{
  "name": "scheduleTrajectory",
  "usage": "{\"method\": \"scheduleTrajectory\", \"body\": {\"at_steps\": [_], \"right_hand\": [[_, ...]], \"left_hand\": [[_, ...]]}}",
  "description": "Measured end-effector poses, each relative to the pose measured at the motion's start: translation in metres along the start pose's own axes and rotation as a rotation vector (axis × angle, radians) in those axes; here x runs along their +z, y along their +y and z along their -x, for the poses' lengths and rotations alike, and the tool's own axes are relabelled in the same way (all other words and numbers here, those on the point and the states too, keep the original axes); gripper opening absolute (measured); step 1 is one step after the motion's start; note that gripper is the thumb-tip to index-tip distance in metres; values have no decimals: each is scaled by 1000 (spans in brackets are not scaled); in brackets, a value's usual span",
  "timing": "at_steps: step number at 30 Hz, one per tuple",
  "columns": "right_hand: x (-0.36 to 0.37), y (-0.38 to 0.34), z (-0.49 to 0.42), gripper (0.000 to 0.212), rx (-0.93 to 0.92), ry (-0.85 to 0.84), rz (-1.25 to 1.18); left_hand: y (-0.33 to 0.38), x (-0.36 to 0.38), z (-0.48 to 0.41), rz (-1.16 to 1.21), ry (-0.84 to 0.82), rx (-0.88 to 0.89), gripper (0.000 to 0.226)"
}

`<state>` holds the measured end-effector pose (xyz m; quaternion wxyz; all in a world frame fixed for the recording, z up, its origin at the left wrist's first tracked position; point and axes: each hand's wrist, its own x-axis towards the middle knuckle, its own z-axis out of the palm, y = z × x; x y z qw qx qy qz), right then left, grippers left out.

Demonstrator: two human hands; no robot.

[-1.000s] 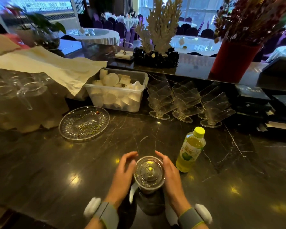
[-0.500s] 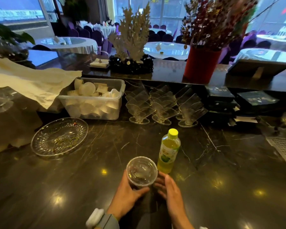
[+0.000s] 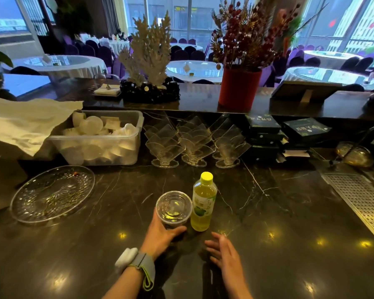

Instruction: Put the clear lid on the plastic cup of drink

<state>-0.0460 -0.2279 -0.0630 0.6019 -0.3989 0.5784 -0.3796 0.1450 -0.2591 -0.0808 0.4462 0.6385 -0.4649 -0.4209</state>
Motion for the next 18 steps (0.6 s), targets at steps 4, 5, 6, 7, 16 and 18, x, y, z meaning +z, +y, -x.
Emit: {"method": "scheduleTrajectory", "body": {"at_steps": [4, 5, 6, 7, 16, 18], "right_hand": [[4, 2, -2, 28, 9, -17, -12], [5, 0, -2, 29, 7, -14, -14], [5, -1, -4, 32, -2, -22, -25], [5, -3, -5, 35, -1, -27, -33], [6, -44, 16, 66, 5, -194, -290], [11, -62, 28, 70, 21, -323, -356]], "left_hand": [[1, -6, 6, -138, -55, -45, 92], [2, -8, 12, -192, -53, -61, 93], [3, -11, 19, -230, -37, -82, 93], [4, -15, 28, -222, -7, -114, 89], [55, -58, 94, 623, -226, -239, 67], [72, -58, 99, 638, -433, -185, 73]]}}
